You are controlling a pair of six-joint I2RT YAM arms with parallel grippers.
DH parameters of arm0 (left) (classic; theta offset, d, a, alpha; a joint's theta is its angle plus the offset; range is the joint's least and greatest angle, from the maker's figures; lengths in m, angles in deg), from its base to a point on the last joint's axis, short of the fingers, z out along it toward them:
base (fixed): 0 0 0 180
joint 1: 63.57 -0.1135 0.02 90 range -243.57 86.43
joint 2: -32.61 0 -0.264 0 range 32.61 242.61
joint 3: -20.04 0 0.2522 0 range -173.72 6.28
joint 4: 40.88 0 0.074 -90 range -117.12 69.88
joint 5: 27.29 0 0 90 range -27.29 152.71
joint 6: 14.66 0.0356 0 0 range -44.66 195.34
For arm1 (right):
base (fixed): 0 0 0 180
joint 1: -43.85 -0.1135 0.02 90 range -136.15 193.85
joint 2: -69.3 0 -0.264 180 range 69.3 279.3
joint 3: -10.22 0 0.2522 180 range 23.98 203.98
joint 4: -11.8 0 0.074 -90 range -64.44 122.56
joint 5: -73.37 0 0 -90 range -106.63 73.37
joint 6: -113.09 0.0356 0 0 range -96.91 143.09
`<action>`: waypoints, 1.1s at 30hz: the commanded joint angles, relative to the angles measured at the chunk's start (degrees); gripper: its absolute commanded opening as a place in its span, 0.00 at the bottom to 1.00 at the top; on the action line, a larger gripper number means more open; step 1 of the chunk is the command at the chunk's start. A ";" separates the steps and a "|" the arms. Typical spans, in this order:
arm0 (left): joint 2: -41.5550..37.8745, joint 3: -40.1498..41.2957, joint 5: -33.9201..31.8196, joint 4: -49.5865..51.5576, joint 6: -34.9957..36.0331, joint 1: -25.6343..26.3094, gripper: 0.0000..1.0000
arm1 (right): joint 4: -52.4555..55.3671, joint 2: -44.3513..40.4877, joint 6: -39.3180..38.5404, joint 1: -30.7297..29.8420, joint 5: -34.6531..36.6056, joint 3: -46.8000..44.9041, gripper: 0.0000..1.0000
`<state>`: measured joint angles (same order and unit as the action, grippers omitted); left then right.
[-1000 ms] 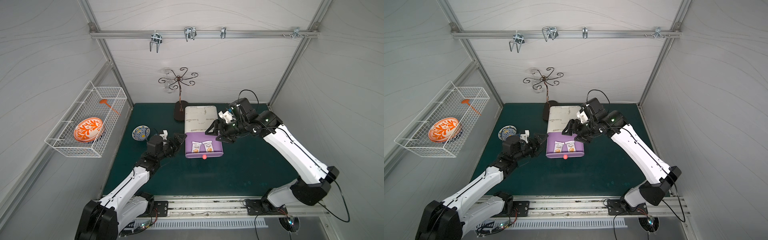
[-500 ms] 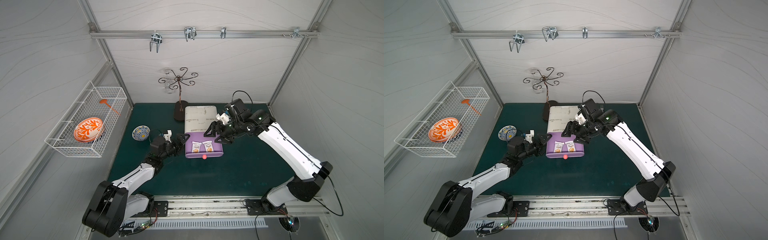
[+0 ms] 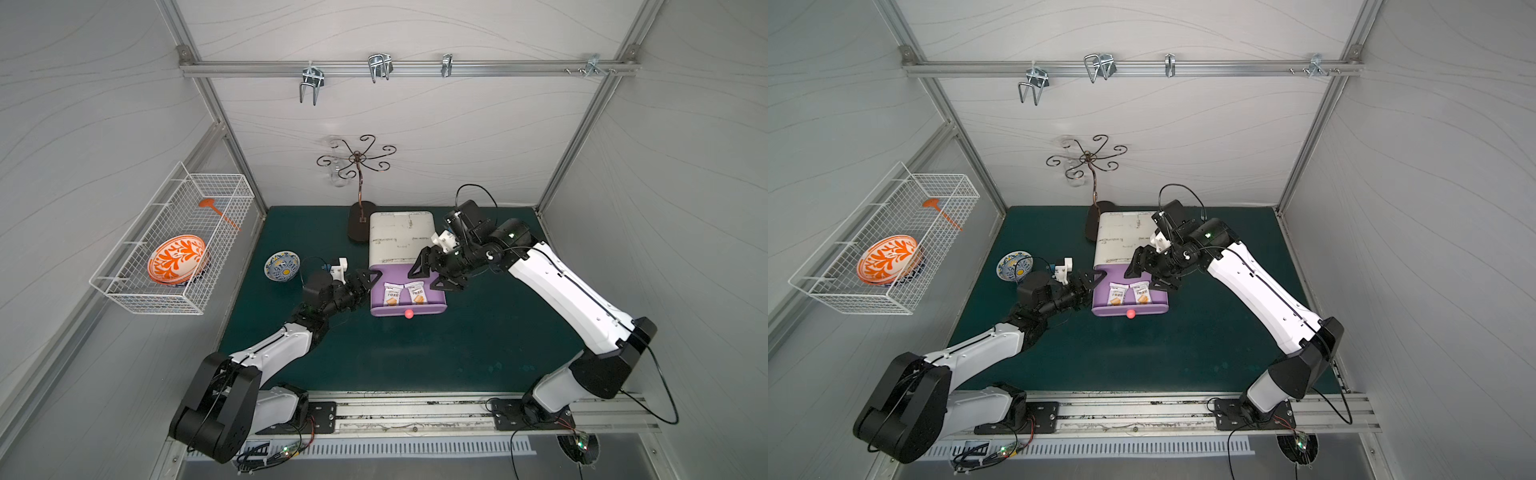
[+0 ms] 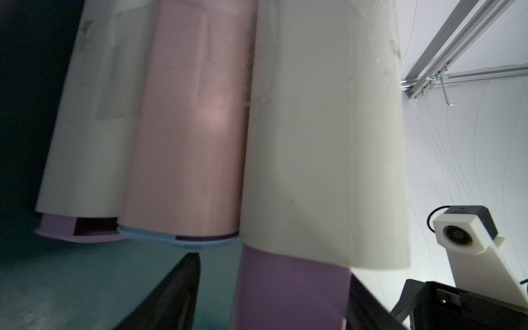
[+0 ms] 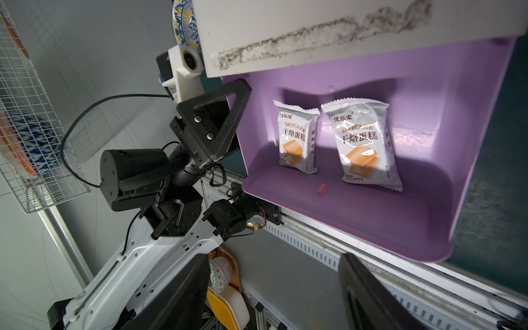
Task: Take the cookies out of the drawer
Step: Pick up the cookie from the drawer.
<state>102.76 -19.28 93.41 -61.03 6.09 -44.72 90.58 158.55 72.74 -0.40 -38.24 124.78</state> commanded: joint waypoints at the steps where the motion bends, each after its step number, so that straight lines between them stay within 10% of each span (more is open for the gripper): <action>1: -0.38 -3.30 0.94 -1.49 1.07 0.18 0.66 | 4.70 1.51 -0.06 -1.30 1.52 1.15 0.75; 33: -1.75 -5.56 0.09 3.51 3.46 1.37 0.46 | 18.57 18.44 -5.95 -8.60 25.45 15.77 0.75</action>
<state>102.28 -21.90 93.21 -56.40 9.13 -43.93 106.31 175.89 68.02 -8.27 -15.48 139.33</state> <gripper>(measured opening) 0.465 0.746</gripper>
